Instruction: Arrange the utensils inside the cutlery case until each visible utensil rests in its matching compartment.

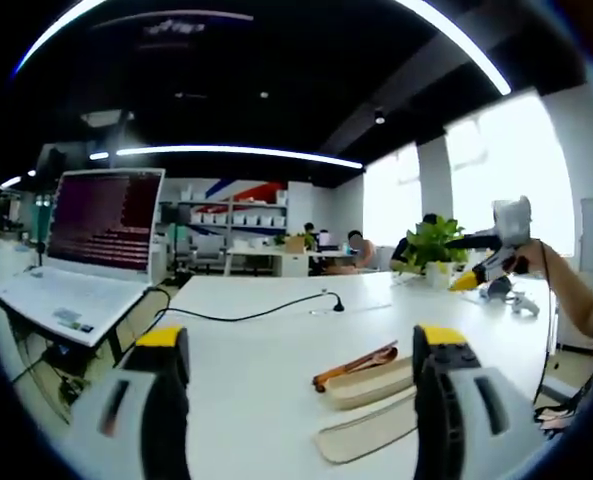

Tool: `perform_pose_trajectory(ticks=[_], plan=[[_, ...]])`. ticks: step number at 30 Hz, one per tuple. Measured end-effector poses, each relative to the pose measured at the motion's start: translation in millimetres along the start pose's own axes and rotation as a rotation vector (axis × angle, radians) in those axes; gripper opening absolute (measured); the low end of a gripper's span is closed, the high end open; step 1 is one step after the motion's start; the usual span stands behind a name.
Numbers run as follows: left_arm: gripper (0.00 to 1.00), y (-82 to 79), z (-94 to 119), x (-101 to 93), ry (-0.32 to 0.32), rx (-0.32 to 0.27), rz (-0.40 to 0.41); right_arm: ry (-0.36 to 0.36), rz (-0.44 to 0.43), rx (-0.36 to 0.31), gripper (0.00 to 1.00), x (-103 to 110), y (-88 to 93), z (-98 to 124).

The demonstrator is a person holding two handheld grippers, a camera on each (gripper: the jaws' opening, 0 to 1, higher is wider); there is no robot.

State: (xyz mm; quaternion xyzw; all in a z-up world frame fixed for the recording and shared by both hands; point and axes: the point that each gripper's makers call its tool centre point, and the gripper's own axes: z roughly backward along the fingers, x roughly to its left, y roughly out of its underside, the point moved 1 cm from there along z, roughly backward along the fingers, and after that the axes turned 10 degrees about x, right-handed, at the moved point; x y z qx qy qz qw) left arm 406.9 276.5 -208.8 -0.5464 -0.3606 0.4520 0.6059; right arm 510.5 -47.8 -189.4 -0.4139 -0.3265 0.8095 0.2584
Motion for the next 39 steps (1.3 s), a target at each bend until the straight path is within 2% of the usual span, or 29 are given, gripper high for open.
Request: perform_pose_trajectory(ticks=[2, 6, 10, 12, 15, 21, 23, 25, 27, 32, 35, 37, 39], plan=[[0.98, 1.0, 0.3, 1.1, -0.004, 0.002, 0.005, -0.01, 0.036, 0.029, 0.92, 2.1, -4.8, -15.4], [0.98, -0.3, 1.4, -1.3, 0.014, -0.004, 0.014, -0.082, 0.104, 0.108, 0.89, 19.0, -5.9, -44.5], [0.98, -0.8, 1.7, -1.2, 0.017, -0.005, 0.015, -0.065, 0.177, 0.166, 0.86, 24.9, -7.4, -64.9], [0.98, -1.9, 2.7, -3.0, 0.025, -0.008, 0.016, -0.086, 0.24, 0.205, 0.87, 30.0, -8.3, -75.8], [0.98, -4.0, 4.2, -6.8, 0.039, -0.016, 0.011, -0.108, 0.255, 0.205, 0.87, 35.1, -15.4, -90.4], [0.98, -6.1, 5.6, -10.5, 0.048, -0.021, 0.005, -0.163, 0.355, 0.282, 0.84, 47.7, -13.2, -124.1], [0.97, -7.8, 5.9, -12.6, 0.056, -0.027, 0.001, -0.163, 0.427, 0.281, 0.83, 53.5, -14.3, -131.3], [0.97, -6.5, 3.5, -14.6, 0.056, -0.022, -0.01, -0.177, 0.478, 0.241, 0.81, 62.5, -19.3, -141.2], [0.97, -2.1, -1.2, -16.4, 0.053, -0.004, -0.021, -0.207, 0.527, 0.247, 0.79, 69.7, -19.5, -151.1], [0.96, 5.1, -11.1, -24.7, 0.095, 0.028, -0.024, -0.271, 0.631, 0.257, 0.74, 89.3, -17.8, -161.2], [0.92, 5.2, -13.9, -25.8, 0.106, 0.027, -0.016, -0.353, 0.641, 0.191, 0.67, 109.1, -22.6, -167.6], [0.92, 8.1, -16.3, -25.5, 0.109, 0.038, -0.012, -0.378, 0.684, 0.265, 0.66, 114.4, -10.3, -170.9], [0.92, 10.9, -16.7, -24.8, 0.109, 0.049, -0.016, -0.392, 0.742, 0.278, 0.64, 119.1, -6.0, -172.6]])
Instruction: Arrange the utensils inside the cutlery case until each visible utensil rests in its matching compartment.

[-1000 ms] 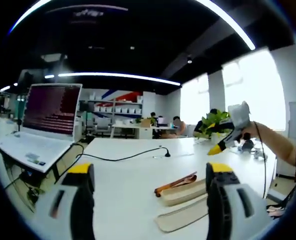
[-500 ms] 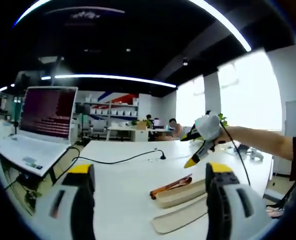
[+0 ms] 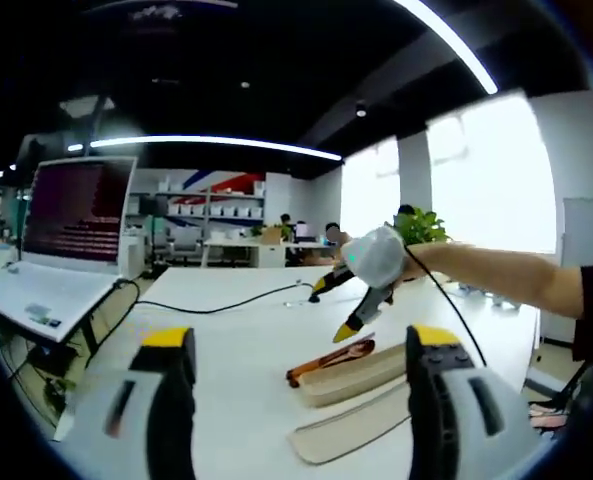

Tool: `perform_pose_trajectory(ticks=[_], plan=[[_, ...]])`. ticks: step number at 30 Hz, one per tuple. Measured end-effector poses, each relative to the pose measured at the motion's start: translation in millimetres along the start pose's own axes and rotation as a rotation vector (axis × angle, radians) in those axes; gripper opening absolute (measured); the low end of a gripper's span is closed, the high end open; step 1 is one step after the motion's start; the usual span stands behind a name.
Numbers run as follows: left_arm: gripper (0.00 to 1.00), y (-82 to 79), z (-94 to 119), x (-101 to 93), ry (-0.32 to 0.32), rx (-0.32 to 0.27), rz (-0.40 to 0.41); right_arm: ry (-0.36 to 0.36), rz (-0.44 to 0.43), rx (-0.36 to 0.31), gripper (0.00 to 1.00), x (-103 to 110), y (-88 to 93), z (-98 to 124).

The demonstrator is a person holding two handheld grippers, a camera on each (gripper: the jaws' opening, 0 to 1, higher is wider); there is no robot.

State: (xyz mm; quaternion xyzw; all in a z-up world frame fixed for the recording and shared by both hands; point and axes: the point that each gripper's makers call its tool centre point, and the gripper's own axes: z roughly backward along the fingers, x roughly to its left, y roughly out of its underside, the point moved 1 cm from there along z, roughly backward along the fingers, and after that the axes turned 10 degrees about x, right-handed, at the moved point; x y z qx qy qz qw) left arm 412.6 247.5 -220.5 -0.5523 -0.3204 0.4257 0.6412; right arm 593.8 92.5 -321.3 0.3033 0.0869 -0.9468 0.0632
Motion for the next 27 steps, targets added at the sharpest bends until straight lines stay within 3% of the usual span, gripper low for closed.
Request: perform_pose_trajectory(ticks=[18, 27], plan=[[0.92, 0.2, 4.5, 11.5, -0.019, -0.007, 0.02, -0.119, 0.041, 0.014, 0.53, 22.5, -9.7, -18.9], [0.92, 0.9, 4.2, 13.1, -0.025, -0.003, 0.018, -0.173, 0.053, 0.062, 0.46, 28.1, -6.8, -24.6]])
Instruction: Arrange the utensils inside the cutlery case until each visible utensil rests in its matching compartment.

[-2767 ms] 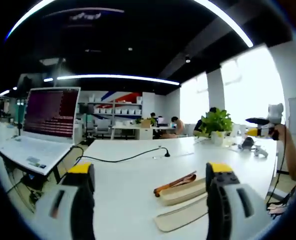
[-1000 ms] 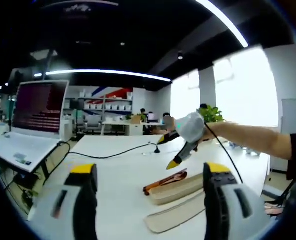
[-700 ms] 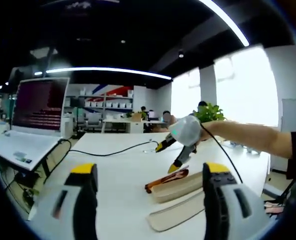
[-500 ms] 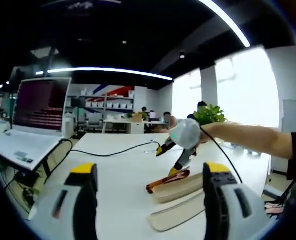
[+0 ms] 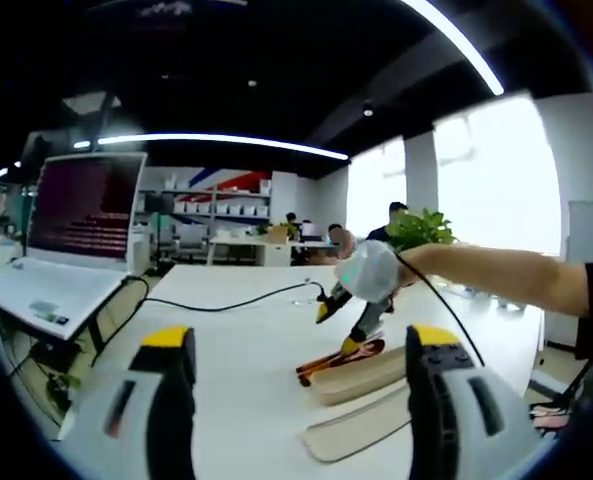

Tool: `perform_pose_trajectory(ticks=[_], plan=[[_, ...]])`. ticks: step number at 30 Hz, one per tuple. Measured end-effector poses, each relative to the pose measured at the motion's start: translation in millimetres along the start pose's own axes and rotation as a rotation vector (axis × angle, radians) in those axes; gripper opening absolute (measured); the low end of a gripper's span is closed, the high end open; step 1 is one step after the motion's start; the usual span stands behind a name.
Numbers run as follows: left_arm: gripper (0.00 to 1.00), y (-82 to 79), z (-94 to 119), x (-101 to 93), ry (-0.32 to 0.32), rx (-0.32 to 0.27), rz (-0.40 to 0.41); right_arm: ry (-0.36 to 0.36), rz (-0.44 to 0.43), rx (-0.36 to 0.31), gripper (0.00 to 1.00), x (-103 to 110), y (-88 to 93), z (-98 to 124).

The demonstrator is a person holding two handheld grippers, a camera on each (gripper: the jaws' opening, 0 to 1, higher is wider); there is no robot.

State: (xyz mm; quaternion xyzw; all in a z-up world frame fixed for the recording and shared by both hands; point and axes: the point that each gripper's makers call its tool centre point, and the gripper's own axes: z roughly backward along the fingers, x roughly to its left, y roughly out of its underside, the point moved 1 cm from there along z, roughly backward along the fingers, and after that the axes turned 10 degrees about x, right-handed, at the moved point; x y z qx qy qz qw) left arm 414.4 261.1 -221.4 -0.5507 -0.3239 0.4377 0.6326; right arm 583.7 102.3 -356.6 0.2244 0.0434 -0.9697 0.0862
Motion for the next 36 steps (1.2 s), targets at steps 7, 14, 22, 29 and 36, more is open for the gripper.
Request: perform_pose_trajectory(ticks=[7, 14, 22, 29, 36], plan=[[0.92, -0.4, 0.9, 1.4, -0.006, -0.001, -0.001, -0.102, -0.026, 0.003, 0.23, 14.8, -3.4, -5.7], [0.92, 0.4, -3.5, -5.0, 0.012, 0.007, -0.004, -0.185, 0.023, 0.026, 0.03, 25.3, -4.4, -5.9], [0.92, -0.9, -2.0, -3.8, 0.014, 0.003, -0.003, -0.263, -0.094, -0.002, 0.04, 24.7, 0.0, -4.9], [0.91, 1.6, -3.5, -3.8, 0.015, 0.01, 0.002, -0.296, -0.145, -0.034, 0.04, 24.3, 0.5, -5.0], [0.91, 2.2, -3.7, -6.2, 0.026, 0.011, 0.008, -0.289, -0.139, -0.022, 0.02, 26.7, -1.9, -4.5]])
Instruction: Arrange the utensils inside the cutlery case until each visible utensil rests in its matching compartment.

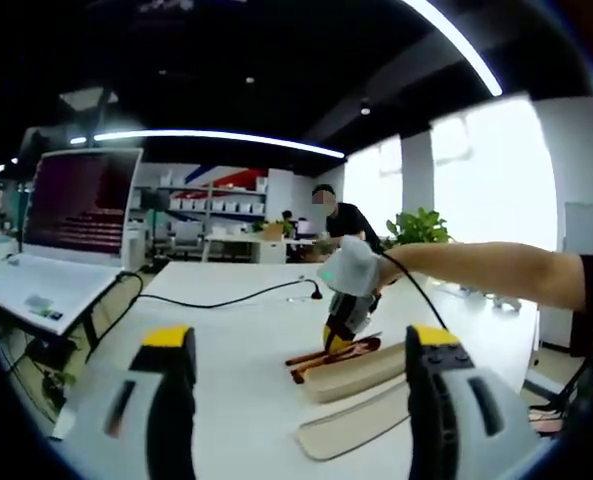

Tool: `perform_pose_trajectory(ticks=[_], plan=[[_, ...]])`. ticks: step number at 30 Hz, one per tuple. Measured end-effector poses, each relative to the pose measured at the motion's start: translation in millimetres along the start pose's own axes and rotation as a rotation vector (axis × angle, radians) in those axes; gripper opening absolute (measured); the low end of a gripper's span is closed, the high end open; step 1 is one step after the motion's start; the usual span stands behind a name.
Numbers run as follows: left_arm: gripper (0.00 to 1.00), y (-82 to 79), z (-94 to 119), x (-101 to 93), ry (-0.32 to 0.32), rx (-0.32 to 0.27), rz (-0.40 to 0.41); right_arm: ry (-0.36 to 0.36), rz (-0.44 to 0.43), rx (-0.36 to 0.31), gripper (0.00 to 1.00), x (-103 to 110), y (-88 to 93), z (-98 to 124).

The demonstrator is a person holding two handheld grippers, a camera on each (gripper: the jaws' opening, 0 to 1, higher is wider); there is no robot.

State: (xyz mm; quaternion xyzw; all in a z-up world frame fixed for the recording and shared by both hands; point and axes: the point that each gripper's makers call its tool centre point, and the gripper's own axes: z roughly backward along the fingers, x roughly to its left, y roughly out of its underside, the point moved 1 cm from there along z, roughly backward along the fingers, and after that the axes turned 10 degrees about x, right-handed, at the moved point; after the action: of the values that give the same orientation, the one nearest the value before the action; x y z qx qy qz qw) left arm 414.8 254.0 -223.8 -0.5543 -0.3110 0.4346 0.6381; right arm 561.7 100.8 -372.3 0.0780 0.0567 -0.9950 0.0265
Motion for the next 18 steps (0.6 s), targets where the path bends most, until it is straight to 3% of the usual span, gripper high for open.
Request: perform_pose_trajectory(ticks=[10, 18], plan=[[0.91, 0.1, 0.9, 1.1, 0.003, 0.001, -0.001, 0.01, -0.026, 0.02, 0.02, 3.3, 3.1, 2.6], [0.91, -2.9, 4.8, -2.9, 0.017, -0.011, 0.0, 0.038, -0.064, -0.005, 0.02, 0.5, -2.1, 26.6]])
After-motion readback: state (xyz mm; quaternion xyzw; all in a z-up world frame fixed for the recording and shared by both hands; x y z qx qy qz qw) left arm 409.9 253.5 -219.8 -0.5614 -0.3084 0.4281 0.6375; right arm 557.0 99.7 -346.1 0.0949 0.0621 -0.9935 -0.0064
